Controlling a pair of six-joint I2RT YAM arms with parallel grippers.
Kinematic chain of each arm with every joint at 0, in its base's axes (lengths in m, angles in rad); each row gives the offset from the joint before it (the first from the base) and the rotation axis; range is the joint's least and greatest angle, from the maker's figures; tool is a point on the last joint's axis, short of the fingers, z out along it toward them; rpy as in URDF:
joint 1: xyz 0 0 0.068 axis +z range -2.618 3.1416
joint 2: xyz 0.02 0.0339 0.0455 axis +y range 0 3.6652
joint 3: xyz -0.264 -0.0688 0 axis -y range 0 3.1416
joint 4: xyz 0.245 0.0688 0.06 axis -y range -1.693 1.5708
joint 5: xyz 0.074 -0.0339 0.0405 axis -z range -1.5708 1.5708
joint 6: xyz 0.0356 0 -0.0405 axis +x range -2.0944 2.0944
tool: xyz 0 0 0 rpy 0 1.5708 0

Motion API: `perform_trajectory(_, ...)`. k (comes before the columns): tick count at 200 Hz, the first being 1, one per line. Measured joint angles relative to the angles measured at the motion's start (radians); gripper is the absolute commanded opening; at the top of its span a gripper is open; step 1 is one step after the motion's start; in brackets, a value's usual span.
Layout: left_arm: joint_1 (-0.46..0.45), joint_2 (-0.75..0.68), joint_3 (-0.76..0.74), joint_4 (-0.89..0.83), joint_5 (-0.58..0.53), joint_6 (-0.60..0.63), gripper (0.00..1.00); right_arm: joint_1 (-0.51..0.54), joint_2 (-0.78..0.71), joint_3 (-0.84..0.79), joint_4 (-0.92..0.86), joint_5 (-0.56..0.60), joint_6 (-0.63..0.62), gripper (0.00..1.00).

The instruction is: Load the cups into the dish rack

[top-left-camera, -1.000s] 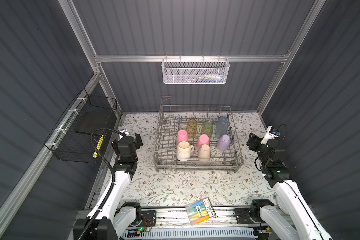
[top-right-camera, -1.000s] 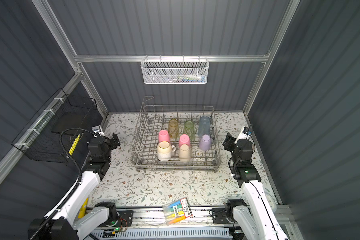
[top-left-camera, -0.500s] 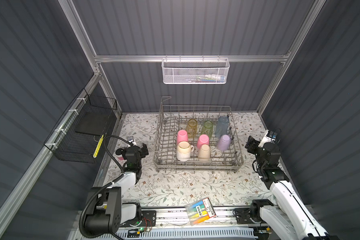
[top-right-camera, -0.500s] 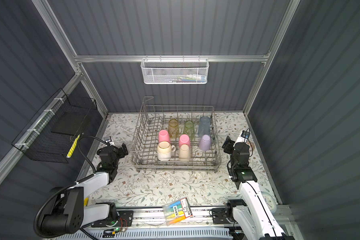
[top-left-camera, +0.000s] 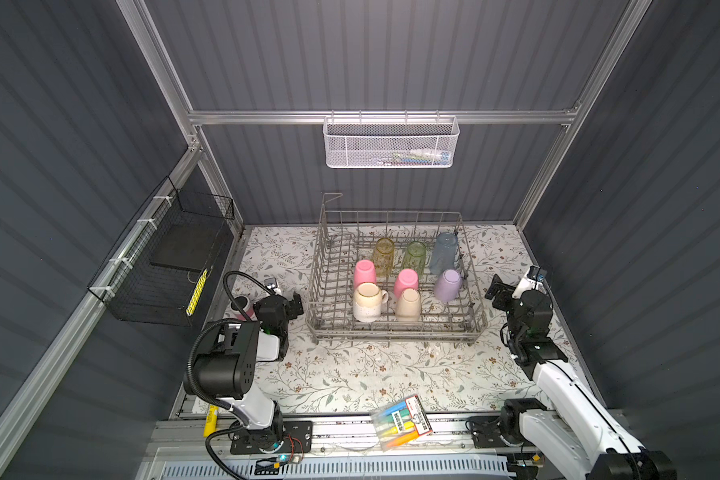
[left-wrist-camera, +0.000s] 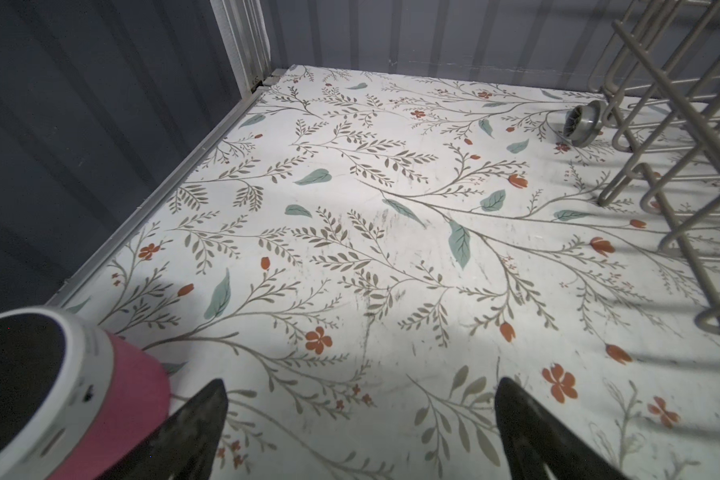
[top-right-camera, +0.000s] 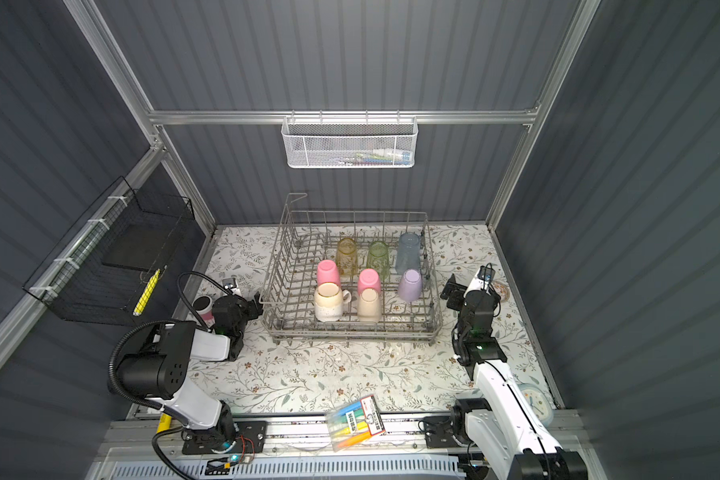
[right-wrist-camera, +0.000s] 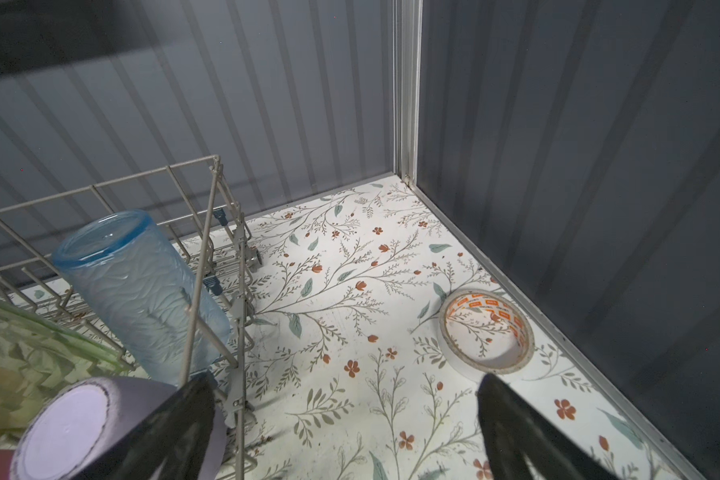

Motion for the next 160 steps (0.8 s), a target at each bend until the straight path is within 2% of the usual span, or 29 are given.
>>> perform_trajectory(109, 0.0, 0.032, 0.035, 0.021, 0.014, 0.008, 1.0, -0.016, 0.25, -0.025, 0.235, 0.113, -0.05, 0.99)
perform_trajectory(160, 0.0, 0.032, 0.041, 0.009, 0.014, 0.008, 1.0, -0.023, 0.389, -0.036, 0.365, 0.1, -0.056, 0.99)
